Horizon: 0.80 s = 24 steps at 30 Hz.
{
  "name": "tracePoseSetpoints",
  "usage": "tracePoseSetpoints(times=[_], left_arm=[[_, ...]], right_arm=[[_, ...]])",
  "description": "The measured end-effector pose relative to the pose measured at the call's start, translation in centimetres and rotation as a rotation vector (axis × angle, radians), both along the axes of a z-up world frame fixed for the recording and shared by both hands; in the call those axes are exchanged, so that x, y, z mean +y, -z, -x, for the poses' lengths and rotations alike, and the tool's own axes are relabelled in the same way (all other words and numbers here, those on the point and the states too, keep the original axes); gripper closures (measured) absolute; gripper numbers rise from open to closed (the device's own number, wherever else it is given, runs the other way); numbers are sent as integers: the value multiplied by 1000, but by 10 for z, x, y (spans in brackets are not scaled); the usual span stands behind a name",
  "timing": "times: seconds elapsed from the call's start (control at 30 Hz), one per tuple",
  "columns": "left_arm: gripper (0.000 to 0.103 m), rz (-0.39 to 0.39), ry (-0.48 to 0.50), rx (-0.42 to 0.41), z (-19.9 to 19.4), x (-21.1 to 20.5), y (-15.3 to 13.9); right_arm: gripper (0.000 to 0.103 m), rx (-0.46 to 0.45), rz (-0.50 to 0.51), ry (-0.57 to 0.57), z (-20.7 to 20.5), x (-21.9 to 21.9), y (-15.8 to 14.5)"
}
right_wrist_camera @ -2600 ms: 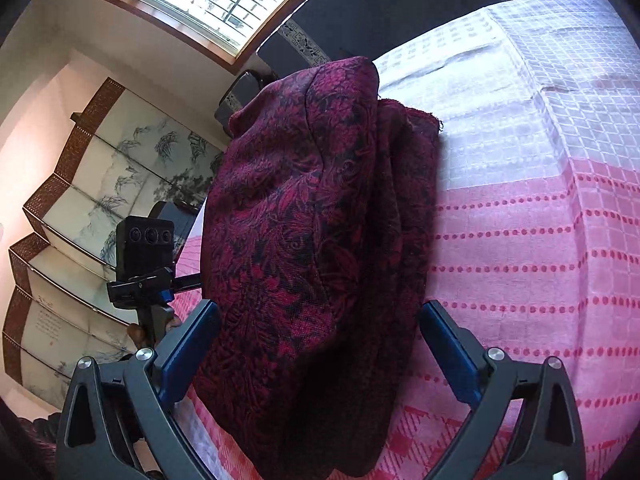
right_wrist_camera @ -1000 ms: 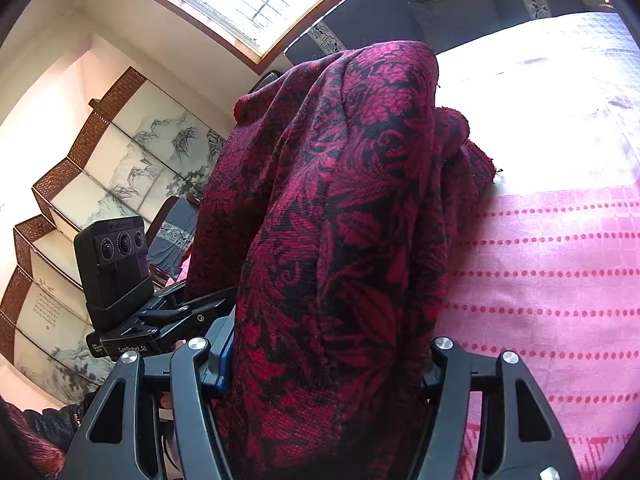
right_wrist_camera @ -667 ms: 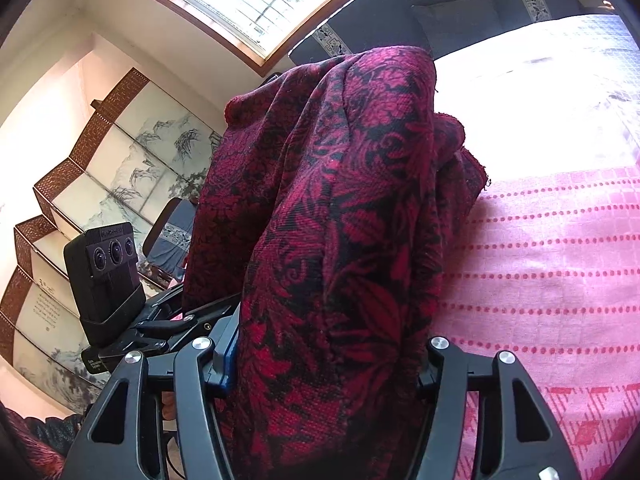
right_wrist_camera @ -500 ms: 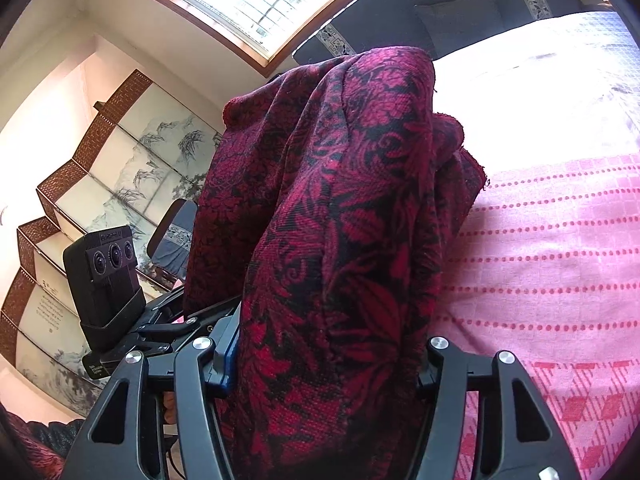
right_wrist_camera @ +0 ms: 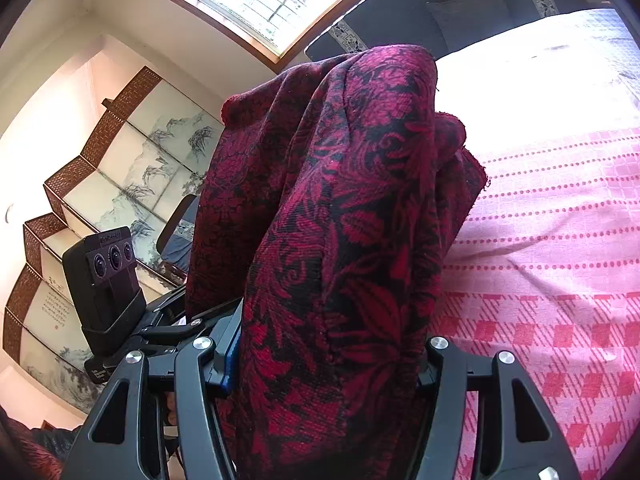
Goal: Fold small clothes
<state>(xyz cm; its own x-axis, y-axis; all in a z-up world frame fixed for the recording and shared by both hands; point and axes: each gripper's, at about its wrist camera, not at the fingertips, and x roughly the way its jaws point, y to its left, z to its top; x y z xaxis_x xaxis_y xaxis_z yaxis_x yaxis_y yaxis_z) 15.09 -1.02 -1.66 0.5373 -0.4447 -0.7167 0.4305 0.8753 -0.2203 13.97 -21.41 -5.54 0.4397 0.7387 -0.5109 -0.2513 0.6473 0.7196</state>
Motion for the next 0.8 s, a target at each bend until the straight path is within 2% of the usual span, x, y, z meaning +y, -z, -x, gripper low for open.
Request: tracePoseSetpoints(times=[0.5, 0.8], left_arm=[[32, -16, -4, 0, 25, 16, -4], [32, -15, -8, -2, 46, 23, -5]], right_arm=[[46, -1, -4, -4, 16, 5, 3], [46, -10, -2, -17, 0, 7, -8]])
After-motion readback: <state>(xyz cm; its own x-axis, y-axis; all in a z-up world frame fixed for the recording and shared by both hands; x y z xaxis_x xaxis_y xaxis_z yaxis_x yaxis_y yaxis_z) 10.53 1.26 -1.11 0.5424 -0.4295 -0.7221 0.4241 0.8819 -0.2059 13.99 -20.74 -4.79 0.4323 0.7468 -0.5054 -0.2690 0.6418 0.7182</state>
